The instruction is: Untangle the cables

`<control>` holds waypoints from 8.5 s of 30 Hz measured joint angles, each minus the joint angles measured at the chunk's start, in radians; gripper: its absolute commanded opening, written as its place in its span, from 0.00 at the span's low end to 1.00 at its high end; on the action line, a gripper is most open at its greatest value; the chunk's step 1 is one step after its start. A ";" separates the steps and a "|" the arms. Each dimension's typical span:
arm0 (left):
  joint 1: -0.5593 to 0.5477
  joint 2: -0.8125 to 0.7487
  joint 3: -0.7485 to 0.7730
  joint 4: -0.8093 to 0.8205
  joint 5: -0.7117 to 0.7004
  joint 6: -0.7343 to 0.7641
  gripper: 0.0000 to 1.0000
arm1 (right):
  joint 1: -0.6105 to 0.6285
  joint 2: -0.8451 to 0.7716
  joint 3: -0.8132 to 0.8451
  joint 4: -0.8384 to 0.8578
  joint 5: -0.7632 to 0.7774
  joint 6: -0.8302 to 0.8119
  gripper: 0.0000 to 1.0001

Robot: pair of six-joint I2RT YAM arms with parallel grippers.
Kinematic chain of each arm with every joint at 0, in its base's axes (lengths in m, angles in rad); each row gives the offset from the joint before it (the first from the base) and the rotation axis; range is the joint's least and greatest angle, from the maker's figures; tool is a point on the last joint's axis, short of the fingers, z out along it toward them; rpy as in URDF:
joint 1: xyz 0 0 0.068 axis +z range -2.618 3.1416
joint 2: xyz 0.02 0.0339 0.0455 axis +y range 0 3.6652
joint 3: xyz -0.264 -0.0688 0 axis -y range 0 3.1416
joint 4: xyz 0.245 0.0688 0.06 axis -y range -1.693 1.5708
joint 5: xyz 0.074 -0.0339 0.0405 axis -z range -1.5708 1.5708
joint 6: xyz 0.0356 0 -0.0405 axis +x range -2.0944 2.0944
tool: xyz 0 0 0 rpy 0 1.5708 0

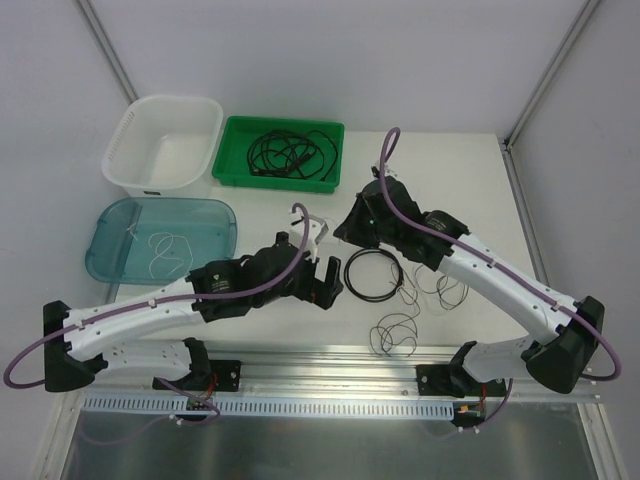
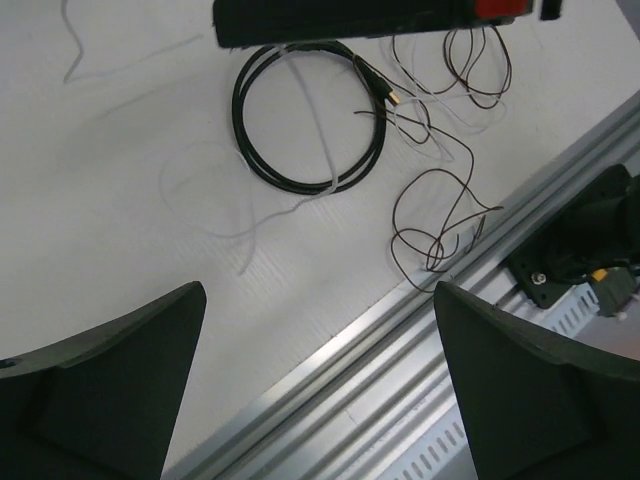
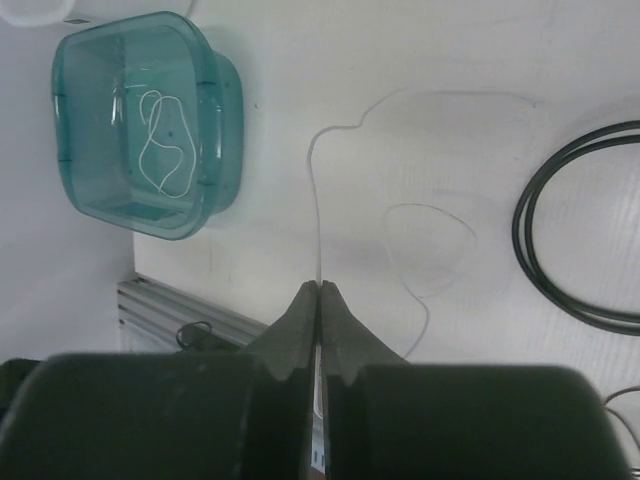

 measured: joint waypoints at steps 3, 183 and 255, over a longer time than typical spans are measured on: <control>-0.055 0.040 0.000 0.068 -0.088 0.083 0.94 | 0.001 -0.001 -0.006 0.011 -0.022 0.051 0.02; 0.709 -0.377 -0.399 0.146 0.623 0.175 0.98 | -0.032 0.024 0.000 -0.139 -0.004 -0.405 0.01; 0.352 -0.051 0.208 -0.134 0.097 0.139 0.00 | -0.214 -0.281 -0.228 -0.179 0.111 -0.357 0.90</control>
